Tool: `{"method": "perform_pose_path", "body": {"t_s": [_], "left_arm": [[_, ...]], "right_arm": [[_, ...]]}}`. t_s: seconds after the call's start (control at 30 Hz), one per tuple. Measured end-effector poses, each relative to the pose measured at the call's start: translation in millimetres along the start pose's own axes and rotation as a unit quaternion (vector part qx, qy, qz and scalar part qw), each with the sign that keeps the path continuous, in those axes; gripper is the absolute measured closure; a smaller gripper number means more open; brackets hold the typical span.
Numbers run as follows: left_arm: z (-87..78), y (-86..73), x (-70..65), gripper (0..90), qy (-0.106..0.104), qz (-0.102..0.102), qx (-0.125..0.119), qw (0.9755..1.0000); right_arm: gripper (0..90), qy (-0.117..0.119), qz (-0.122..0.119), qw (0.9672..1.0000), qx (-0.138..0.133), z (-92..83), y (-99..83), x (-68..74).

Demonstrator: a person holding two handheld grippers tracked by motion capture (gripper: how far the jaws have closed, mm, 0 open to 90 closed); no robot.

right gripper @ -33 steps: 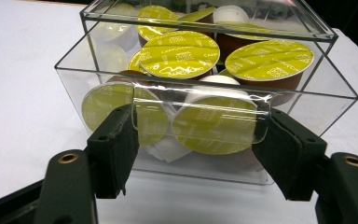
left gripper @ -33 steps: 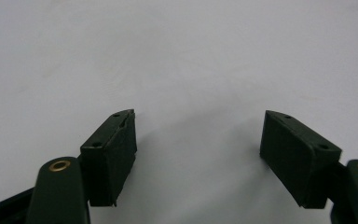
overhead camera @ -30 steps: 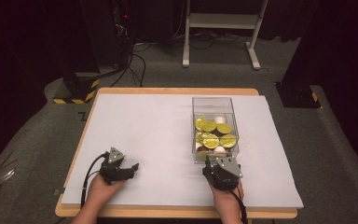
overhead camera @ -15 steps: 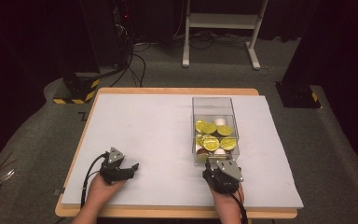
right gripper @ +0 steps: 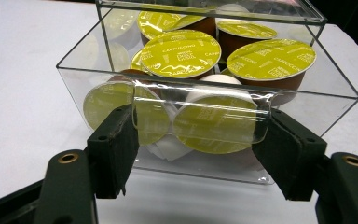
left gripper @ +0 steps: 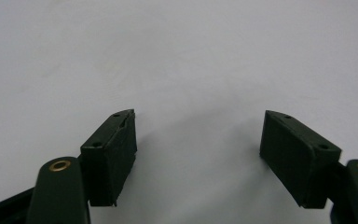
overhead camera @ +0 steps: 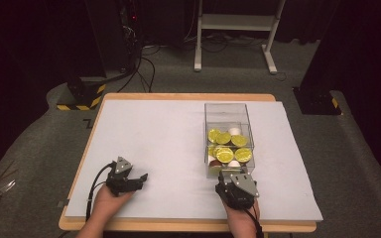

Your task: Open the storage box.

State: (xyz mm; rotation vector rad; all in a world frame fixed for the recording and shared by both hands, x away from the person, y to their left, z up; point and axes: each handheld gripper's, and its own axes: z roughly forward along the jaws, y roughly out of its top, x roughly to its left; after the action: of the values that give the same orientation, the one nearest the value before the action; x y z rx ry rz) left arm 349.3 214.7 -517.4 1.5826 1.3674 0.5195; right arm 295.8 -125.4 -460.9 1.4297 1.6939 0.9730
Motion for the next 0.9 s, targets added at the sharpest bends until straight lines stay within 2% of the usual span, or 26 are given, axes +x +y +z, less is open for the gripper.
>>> {"method": "perform_pose_path", "body": {"t_s": [0.2,0.53,0.7,0.9], "left_arm": [[0.1,0.0,-0.2,27.3,0.0,-0.001,-0.001,1.0],[0.0,0.0,0.0,27.3,0.0,0.0,0.0,1.0],[0.0,0.0,0.1,27.2,0.0,0.001,0.0,1.0],[0.1,0.0,-0.2,27.3,0.0,-0.001,-0.001,1.0]], "right_arm": [[31.7,0.005,0.003,1.0,0.004,0.6,3.6,-1.8],[27.8,0.029,0.007,0.9995,0.007,-5.8,2.3,-9.8],[31.4,0.027,0.012,0.9995,-0.005,-15.6,4.1,-20.0],[41.4,0.038,0.019,0.9988,-0.025,-23.1,9.3,-37.3]]}}
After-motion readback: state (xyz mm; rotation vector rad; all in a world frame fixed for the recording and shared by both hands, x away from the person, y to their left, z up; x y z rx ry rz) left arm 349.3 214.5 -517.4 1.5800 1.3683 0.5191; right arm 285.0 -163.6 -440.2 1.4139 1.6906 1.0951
